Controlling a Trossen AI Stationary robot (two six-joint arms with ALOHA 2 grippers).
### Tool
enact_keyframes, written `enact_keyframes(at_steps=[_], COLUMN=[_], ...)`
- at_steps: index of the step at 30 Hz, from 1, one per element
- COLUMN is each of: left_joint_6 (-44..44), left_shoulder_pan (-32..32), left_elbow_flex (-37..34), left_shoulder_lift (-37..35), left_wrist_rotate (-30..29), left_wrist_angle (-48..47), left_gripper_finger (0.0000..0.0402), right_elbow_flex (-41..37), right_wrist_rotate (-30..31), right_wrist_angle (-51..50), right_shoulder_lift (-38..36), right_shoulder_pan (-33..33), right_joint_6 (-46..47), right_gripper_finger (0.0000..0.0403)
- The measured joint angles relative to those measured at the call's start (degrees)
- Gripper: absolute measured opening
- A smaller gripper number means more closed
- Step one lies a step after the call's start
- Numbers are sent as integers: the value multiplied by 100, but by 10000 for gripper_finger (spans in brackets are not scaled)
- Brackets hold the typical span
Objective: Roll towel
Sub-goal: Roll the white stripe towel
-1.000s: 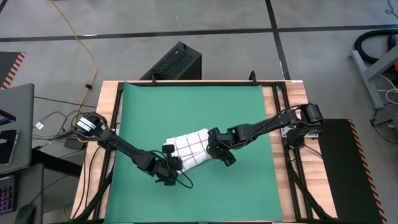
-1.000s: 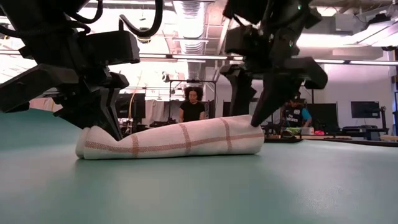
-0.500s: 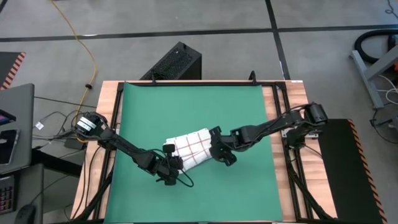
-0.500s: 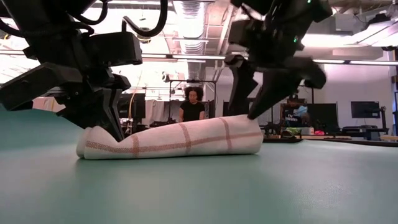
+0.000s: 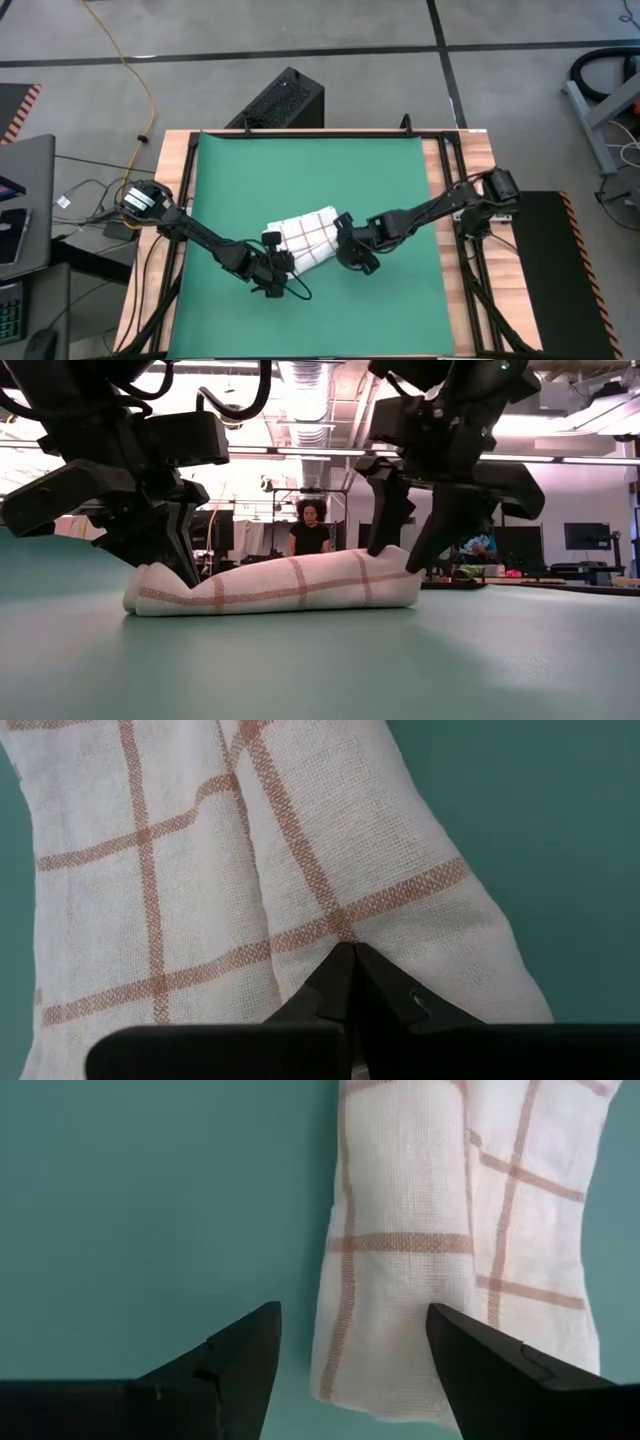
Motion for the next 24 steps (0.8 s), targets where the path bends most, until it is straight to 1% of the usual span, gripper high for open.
enact_keyframes(at_steps=[4,14,20,24], left_joint_6=[29,28,28,26], left_shoulder_pan=[0,0,0,0], left_elbow_flex=[0,1,2,4], left_shoulder_lift=[0,0,2,2], left_wrist_rotate=[0,-2,-4,-4], left_wrist_angle=[4,15,15,15], left_gripper_finger=[0,0,0,0], right_elbow_flex=[0,0,0,2], right_wrist_rotate=[-4,-2,-7,-298], right_wrist_angle=[-11,13,10,29], right_shoulder_lift=[4,-2,-4,52], right_shoulder_pan=[-100,-96,-285,-409], right_joint_6=[-4,-107,-78,6], right_gripper_finger=[274,274,274,274])
